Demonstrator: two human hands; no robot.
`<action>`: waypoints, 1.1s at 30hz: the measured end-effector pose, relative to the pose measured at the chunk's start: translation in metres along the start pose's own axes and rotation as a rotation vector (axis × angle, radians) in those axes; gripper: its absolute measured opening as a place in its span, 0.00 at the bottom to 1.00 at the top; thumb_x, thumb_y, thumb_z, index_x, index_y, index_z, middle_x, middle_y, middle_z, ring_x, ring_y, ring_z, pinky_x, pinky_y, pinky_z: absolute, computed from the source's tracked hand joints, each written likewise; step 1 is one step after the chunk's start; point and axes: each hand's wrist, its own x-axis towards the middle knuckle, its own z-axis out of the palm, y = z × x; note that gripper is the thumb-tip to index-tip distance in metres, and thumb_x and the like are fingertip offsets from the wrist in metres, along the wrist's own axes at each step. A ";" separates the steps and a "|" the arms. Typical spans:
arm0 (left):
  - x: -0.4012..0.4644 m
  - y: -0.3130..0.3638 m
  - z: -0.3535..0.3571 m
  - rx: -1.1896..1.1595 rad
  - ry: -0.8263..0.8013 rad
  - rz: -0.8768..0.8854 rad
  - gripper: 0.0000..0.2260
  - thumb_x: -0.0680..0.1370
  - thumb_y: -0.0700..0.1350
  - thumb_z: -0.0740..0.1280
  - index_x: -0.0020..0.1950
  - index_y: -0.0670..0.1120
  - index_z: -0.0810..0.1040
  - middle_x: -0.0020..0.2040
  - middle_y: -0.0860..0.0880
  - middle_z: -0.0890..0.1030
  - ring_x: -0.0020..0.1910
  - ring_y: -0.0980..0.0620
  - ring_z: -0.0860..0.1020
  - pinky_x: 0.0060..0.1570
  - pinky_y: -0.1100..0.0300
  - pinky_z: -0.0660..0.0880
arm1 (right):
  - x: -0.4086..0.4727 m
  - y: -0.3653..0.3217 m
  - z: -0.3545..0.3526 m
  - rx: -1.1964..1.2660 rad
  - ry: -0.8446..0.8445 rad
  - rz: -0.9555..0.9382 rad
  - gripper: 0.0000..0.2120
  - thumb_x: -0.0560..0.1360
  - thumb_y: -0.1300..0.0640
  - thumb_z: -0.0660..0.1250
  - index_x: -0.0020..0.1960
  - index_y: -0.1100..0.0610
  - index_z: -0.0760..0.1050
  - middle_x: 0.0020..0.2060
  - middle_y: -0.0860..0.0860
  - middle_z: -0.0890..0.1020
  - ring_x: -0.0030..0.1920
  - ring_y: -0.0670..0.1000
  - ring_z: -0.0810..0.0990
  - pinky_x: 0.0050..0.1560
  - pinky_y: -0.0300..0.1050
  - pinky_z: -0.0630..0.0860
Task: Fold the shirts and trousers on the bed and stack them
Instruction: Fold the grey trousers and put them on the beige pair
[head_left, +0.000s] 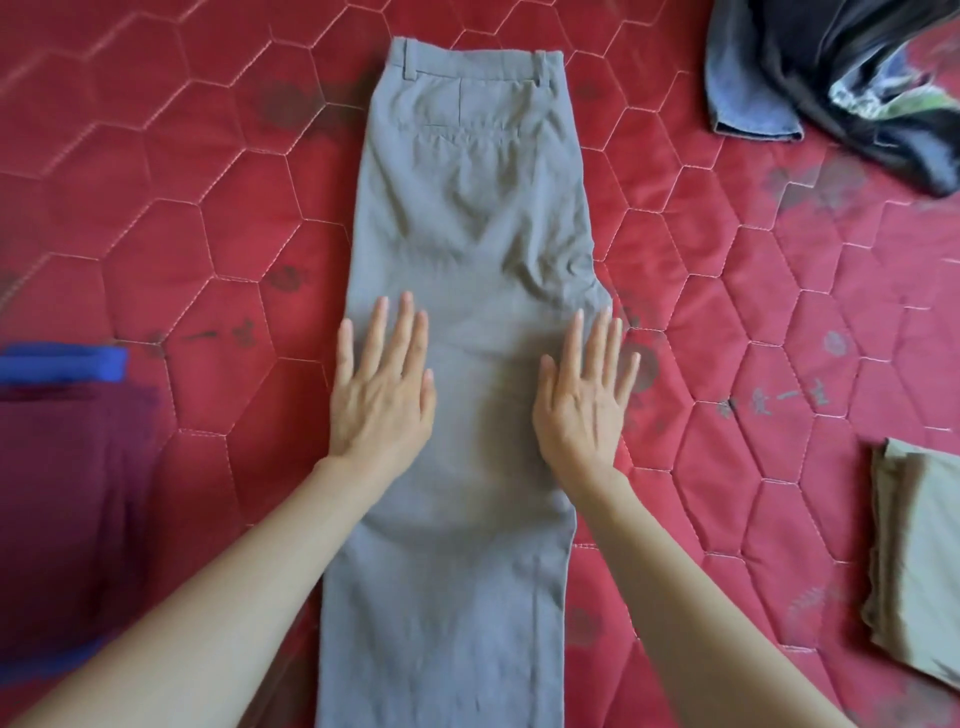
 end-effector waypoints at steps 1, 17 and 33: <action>0.016 0.008 0.000 0.004 0.008 0.069 0.25 0.81 0.48 0.51 0.78 0.42 0.58 0.79 0.44 0.56 0.78 0.44 0.53 0.75 0.42 0.49 | 0.011 -0.016 0.003 0.004 0.001 -0.120 0.26 0.82 0.51 0.51 0.78 0.56 0.53 0.78 0.57 0.52 0.78 0.56 0.48 0.76 0.57 0.41; 0.076 -0.015 0.018 -0.038 -0.053 -0.146 0.30 0.80 0.55 0.48 0.78 0.41 0.58 0.79 0.41 0.54 0.78 0.44 0.53 0.75 0.43 0.48 | 0.047 0.026 0.017 -0.036 -0.073 0.182 0.31 0.83 0.46 0.48 0.79 0.60 0.45 0.79 0.55 0.49 0.78 0.52 0.46 0.77 0.54 0.44; 0.210 -0.035 0.021 0.017 0.028 0.015 0.26 0.82 0.53 0.49 0.79 0.48 0.54 0.80 0.45 0.53 0.78 0.44 0.51 0.75 0.43 0.48 | 0.201 -0.048 0.026 -0.178 -0.087 -0.427 0.31 0.82 0.40 0.47 0.79 0.53 0.48 0.79 0.51 0.49 0.78 0.50 0.45 0.77 0.53 0.40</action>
